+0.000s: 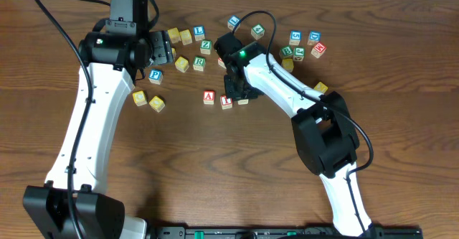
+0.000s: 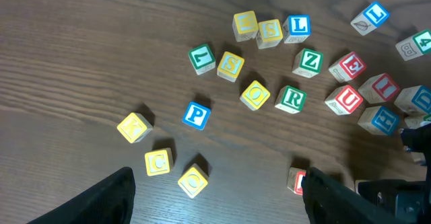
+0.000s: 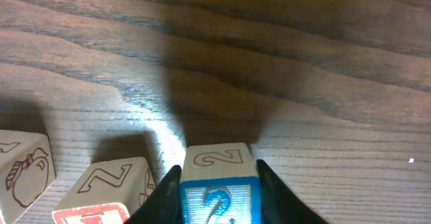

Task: Spell out AI2
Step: 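Carry the blue 2 block and lower it right of the I block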

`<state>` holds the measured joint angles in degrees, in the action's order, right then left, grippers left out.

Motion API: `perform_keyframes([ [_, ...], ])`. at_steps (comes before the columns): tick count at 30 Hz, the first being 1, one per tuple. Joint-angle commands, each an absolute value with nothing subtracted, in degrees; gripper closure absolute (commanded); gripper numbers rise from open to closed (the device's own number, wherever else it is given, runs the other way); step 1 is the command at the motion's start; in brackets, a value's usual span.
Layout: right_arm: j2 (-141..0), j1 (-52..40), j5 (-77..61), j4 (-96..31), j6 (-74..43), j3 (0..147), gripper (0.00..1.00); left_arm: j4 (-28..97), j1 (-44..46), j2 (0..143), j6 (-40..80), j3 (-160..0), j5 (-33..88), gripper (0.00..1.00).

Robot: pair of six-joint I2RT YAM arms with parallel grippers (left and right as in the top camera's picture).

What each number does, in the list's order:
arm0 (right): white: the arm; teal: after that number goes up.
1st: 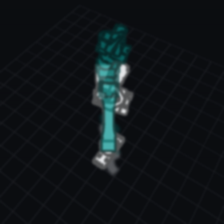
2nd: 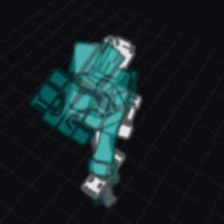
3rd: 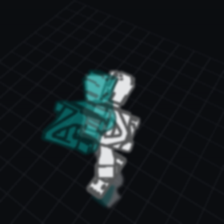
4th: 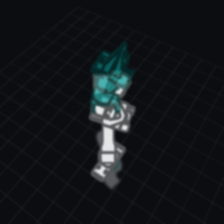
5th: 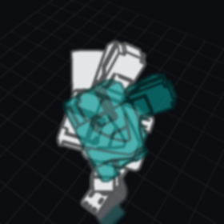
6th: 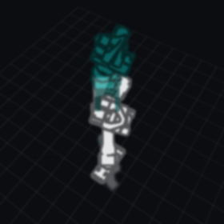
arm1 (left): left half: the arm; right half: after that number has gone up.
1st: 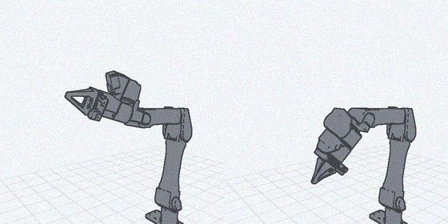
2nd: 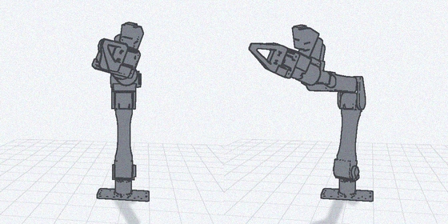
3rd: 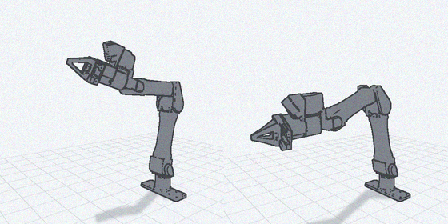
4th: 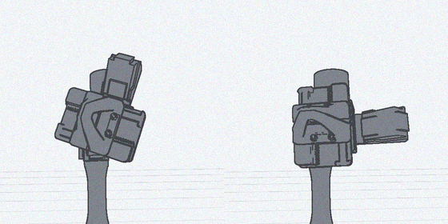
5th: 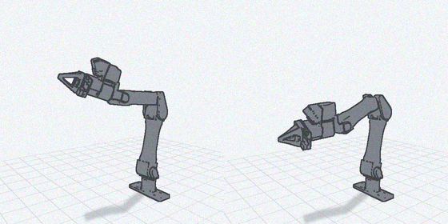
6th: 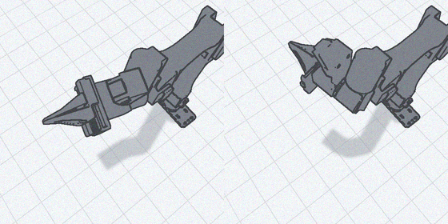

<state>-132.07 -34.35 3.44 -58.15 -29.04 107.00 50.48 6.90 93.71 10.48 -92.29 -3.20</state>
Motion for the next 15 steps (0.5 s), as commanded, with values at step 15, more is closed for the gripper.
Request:
perform_keyframes([
  [15, -126.45, -33.82, 3.36, -58.33, -28.60, 108.03, 0.60, 53.21, 6.81, 94.30, 11.33, -91.94, -3.88, 0.27],
])
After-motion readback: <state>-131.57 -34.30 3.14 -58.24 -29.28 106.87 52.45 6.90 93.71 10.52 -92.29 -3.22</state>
